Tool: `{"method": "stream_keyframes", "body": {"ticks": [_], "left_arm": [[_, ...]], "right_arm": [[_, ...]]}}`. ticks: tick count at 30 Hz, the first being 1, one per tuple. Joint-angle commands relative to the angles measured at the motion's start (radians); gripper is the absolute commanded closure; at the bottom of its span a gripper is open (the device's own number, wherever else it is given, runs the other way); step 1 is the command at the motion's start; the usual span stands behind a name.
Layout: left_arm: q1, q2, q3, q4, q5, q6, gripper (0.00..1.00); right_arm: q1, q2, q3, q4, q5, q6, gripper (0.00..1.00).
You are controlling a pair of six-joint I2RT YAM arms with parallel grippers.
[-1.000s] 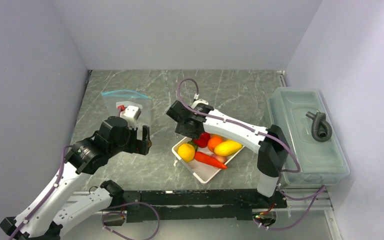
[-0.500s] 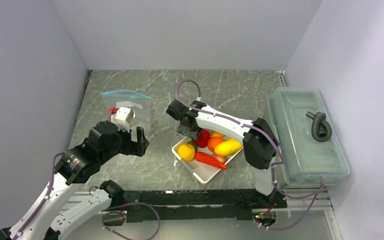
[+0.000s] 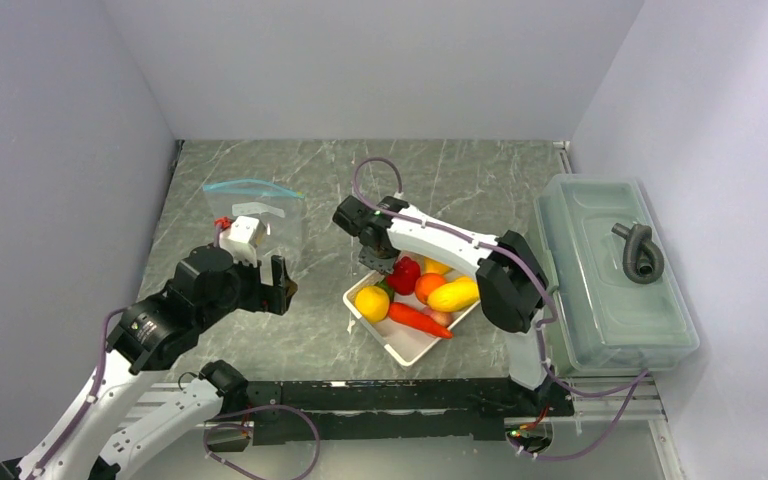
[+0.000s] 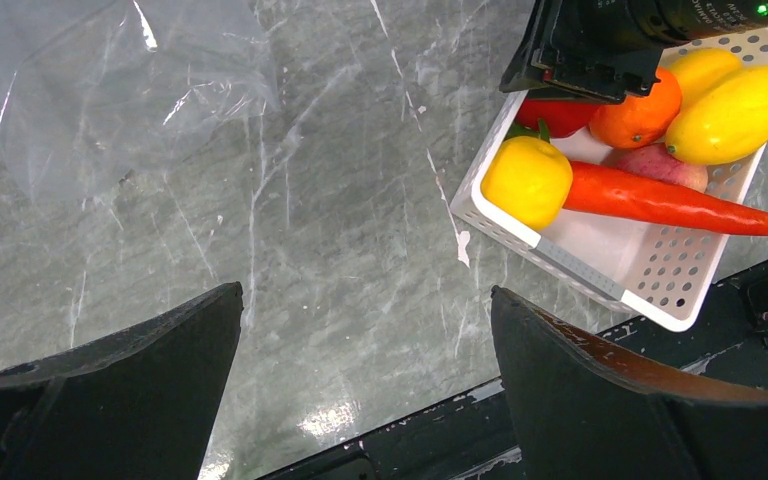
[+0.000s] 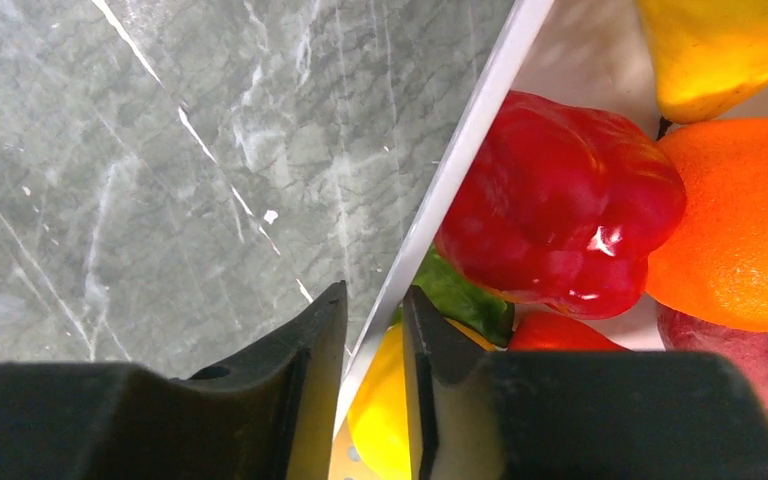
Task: Place the food in the zip-top bag and seal the zipper
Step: Adjust the bin at the center of the board.
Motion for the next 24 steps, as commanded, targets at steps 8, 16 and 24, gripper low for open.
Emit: {"method": "stream_keyframes", "body": {"ticks": [8,16,24], "left_arm": [[-0.003,0.005,0.0,0.043,-0.008,0.012,0.01],[-0.003,0.024,0.001,0.042,-0.008,0.014,0.01],[-0.002,0.041,0.003,0.038,-0.021,0.012,0.01]], "right_arm": [[-0.007,0.002,0.024,0.0,0.005,-0.028,1.0],[-0.006,-0.024,0.031,0.039,0.032,-0.156,1.0],[-0.009,-0.04,0.024,0.082,0.076,-0.381,1.0]]}}
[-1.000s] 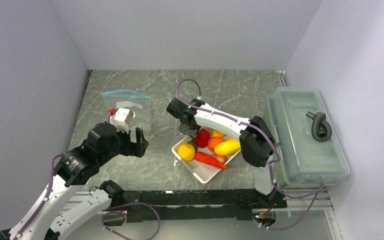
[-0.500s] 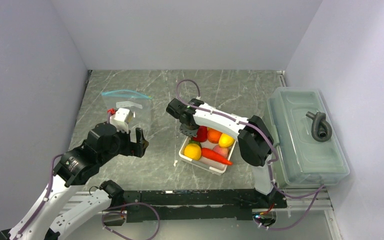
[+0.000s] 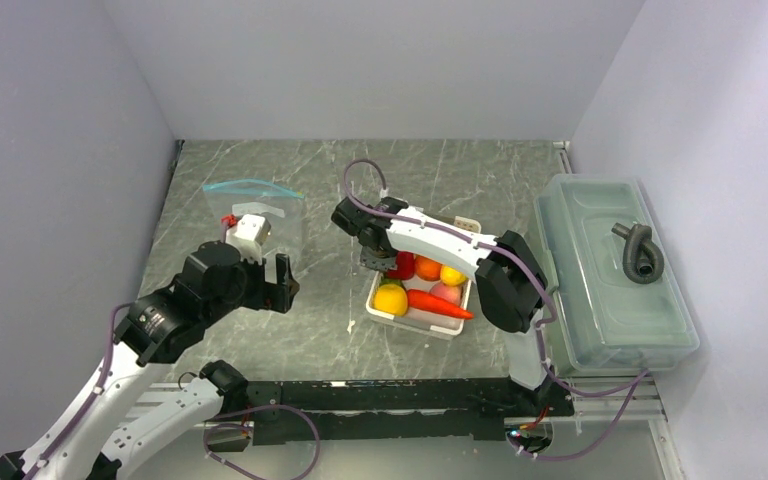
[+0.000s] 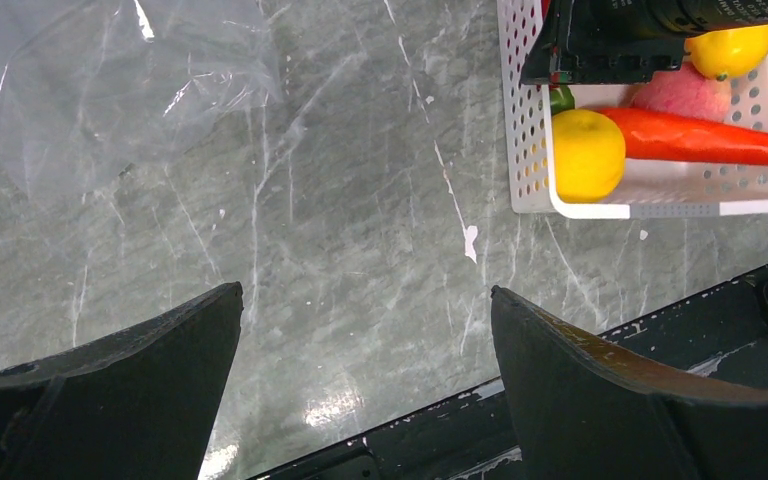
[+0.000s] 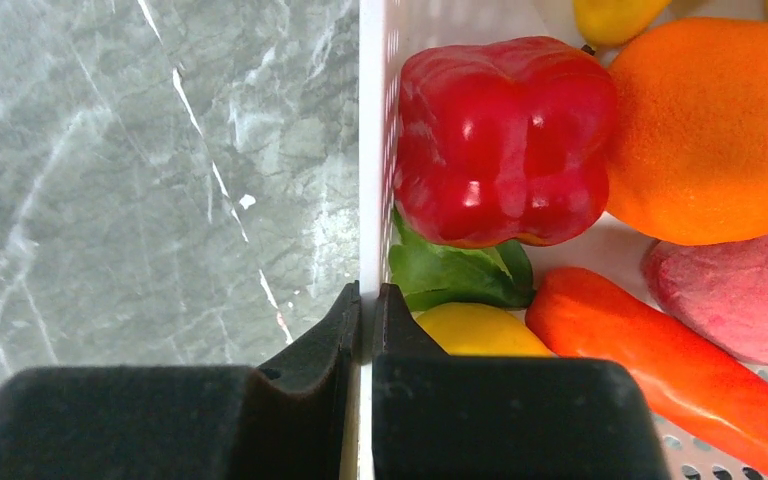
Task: Place the food in the zip-top bag and seal the zipper
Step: Adjust the bin at the center of the board.
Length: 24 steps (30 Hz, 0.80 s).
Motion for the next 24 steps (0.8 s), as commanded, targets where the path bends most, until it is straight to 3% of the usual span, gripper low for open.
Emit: {"method": "stream_keyframes", "body": {"ticks": [1,12,24], "left_arm": [[-0.002,0.006,0.002,0.038,-0.021,0.008,0.01],[-0.002,0.006,0.008,0.027,-0.055,-0.001,0.01],[-0.002,0.024,0.009,0.026,-0.05,-0.013,0.01]], "right_arm": [[-0.008,-0.055,0.01,0.082,0.07,-0.203,1.0],[-0.012,-0.136,-0.078,0.211,-0.001,-0.525,1.0],[-0.016,-0.151,-0.143,0.208,0.024,-0.646,1.0]]}}
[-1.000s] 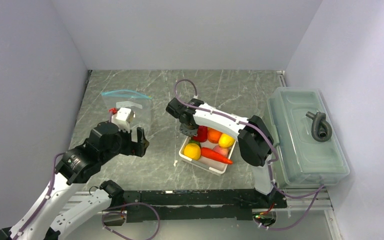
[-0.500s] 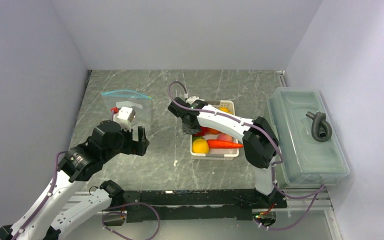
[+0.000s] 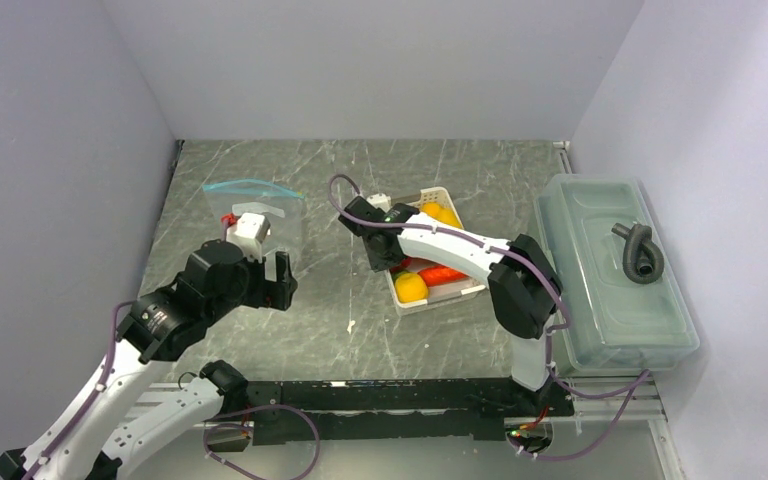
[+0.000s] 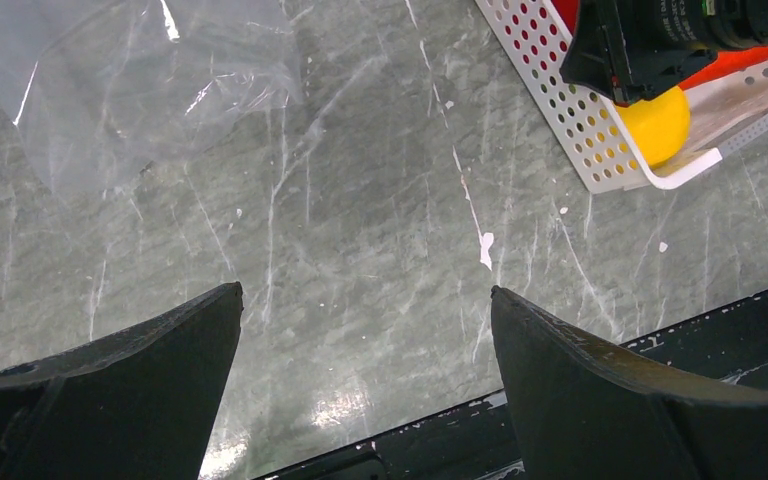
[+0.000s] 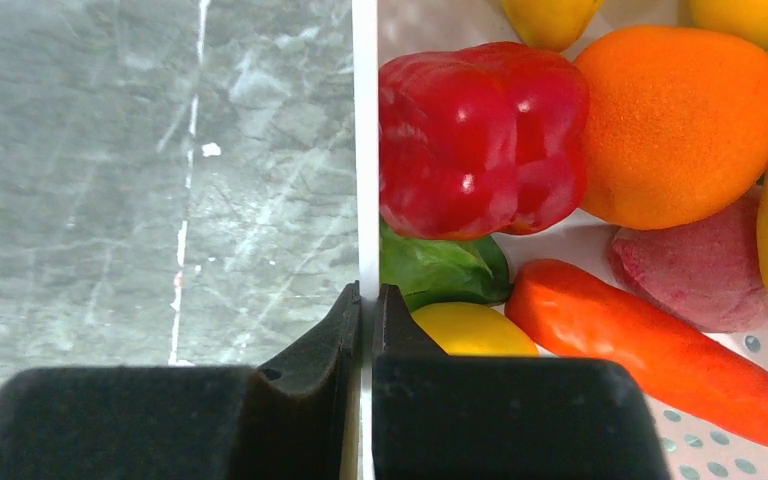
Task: Place the food in the zip-top bag and seal the zipper
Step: Adjust the bin at the center of the board.
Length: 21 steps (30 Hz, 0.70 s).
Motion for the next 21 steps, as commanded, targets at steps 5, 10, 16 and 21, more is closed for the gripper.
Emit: {"method": "stream_keyframes", "body": {"ticks": [5,10,16,21], "left_arm": [[-0.002,0.05,0.02,0.017,-0.03,-0.026,0.01],[-0.002,0.1,0.035,0.006,-0.044,-0.041,0.01],[-0.002,0.139,0.044,-0.009,-0.1,-0.072,0.01],[-0.001,0.169,0.06,-0.017,-0.161,-0.121,0.01]], "right_arm": [[-0.014,-0.063,-0.053,0.046,0.045,-0.031,1.0],[-0.016,-0.039,-0.04,0.047,0.059,-0.015,1.0],[-0.02,-0.082,-0.036,0.054,0.061,-0.036,0.74],[-0.02,-0.126,-0.017,0.034,0.058,-0.045,0.56]]}}
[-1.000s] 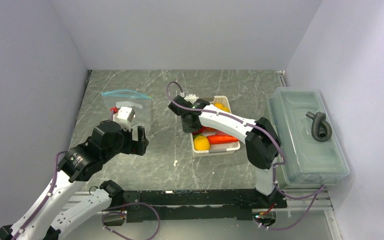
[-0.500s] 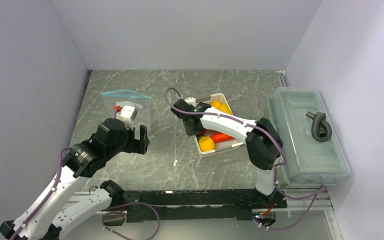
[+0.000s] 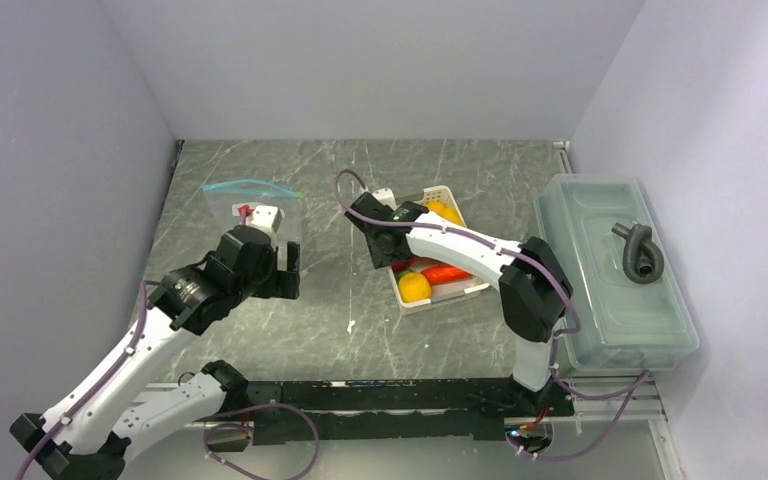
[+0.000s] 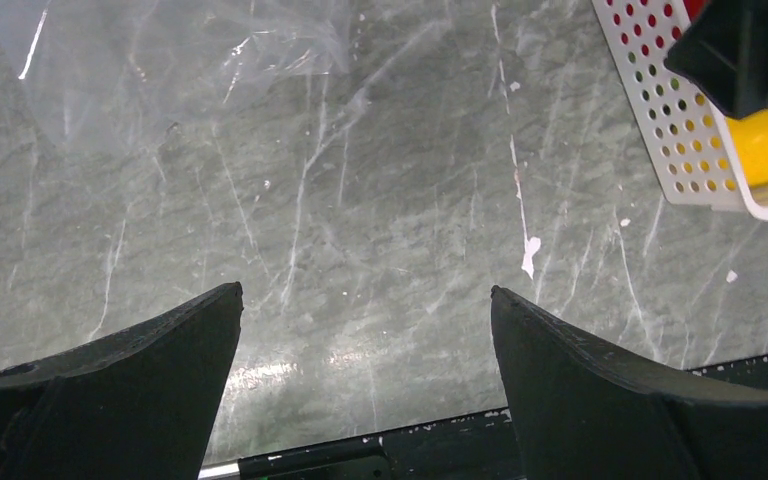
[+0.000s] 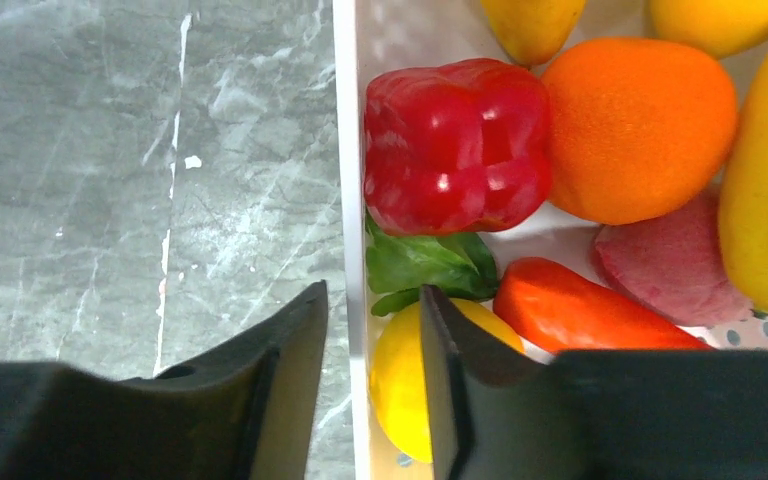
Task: Place the food in the zip-top bag and seal the zipper
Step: Adjust the bin at the center of the board, then pick up the zipper food storage bag at the center of the board.
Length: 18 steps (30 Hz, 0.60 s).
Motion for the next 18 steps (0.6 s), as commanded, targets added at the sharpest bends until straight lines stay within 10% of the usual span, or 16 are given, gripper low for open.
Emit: {"method": "stream_keyframes", "body": {"ticks": [1,7,18], "left_arm": [[-0.002,0.02,0.056,-0.005,-0.101,-0.077,0.01],[-0.001,0.117,0.149,-0.063,-0.189,-0.099,0.01],[0.267,0.374,0.378,-0.098,-0.099,0.031,0.05]], "right_arm": [[-0.005,-0.096,0.035,-0.001,0.031,-0.017,0.51],[-0.005,-0.172,0.042,-0.02,-0.001,-0.02,0.23],[-0.005,-0.347,-0.027,0.02,-0.088,-0.01,0.11]]}}
